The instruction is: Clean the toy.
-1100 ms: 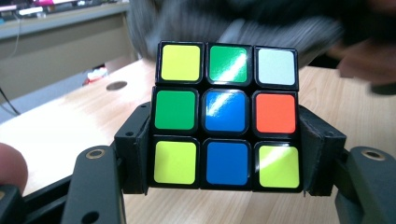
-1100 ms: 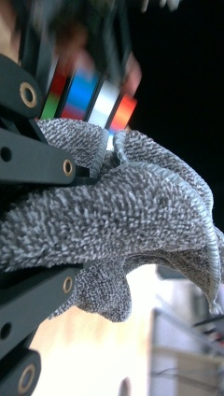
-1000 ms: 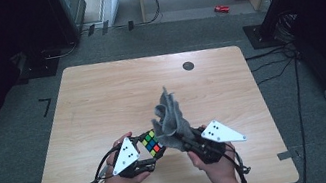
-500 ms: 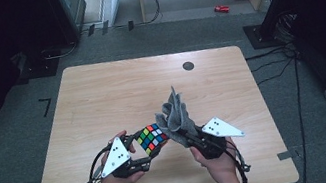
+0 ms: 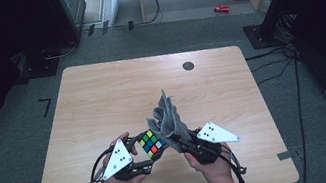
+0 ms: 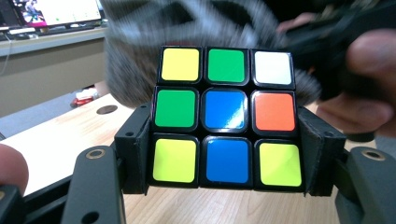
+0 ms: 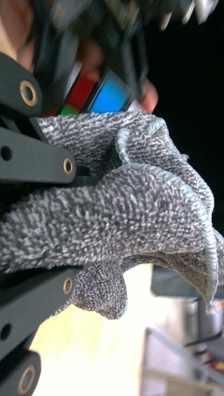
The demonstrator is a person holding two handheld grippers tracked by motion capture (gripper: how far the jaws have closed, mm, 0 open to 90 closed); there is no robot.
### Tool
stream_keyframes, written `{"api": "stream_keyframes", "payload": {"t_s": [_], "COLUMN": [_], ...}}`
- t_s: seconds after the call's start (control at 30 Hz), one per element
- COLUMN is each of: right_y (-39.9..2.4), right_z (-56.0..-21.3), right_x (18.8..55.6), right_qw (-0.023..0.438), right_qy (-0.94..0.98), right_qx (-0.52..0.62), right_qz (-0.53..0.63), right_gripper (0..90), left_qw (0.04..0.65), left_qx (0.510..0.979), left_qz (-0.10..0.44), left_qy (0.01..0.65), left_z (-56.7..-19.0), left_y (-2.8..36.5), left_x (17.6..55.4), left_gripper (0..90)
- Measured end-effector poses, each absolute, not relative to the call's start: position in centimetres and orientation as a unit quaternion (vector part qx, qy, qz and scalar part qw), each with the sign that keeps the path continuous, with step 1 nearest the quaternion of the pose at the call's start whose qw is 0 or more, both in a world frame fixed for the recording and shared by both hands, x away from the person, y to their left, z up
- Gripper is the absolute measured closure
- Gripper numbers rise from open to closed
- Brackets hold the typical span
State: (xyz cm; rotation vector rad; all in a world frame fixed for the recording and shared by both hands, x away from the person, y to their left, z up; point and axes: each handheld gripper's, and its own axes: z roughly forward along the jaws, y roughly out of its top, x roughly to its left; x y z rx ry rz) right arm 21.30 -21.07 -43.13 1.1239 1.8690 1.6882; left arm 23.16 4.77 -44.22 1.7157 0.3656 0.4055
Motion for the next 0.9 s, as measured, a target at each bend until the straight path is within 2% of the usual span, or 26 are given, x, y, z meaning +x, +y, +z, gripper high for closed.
{"api": "stream_keyframes", "payload": {"t_s": [0.1, 0.2, 0.4, 0.57, 0.73, 0.9], "right_y": [-21.5, -22.0, -20.1, -20.3, -21.7, -22.1], "right_z": [-43.8, -43.0, -40.8, -42.7, -44.4, -42.4], "right_x": [22.0, 21.6, 19.5, 20.4, 22.0, 21.2], "right_qw": [0.194, 0.197, 0.213, 0.187, 0.183, 0.193], "right_qy": [0.681, 0.659, 0.658, 0.647, 0.66, 0.632], "right_qx": [0.419, 0.419, 0.347, 0.389, 0.447, 0.421], "right_qz": [0.568, 0.593, 0.633, 0.628, 0.575, 0.622], "right_gripper": [75.2, 75.1, 74.6, 74.6, 74.7, 74.5], "left_qw": [0.619, 0.597, 0.596, 0.612, 0.631, 0.613], "left_qx": [0.746, 0.76, 0.765, 0.755, 0.736, 0.748], "left_qz": [0.186, 0.201, 0.19, 0.179, 0.172, 0.18], "left_qy": [0.158, 0.16, 0.155, 0.156, 0.176, 0.179], "left_z": [-44.0, -44.6, -44.9, -44.5, -44.0, -44.6], "left_y": [4.9, 4.8, 4.1, 4.7, 5.7, 5.6], "left_x": [23.3, 23.5, 23.3, 23.2, 23.9, 24.1], "left_gripper": [34.5, 34.5, 34.5, 34.4, 34.5, 34.5]}}
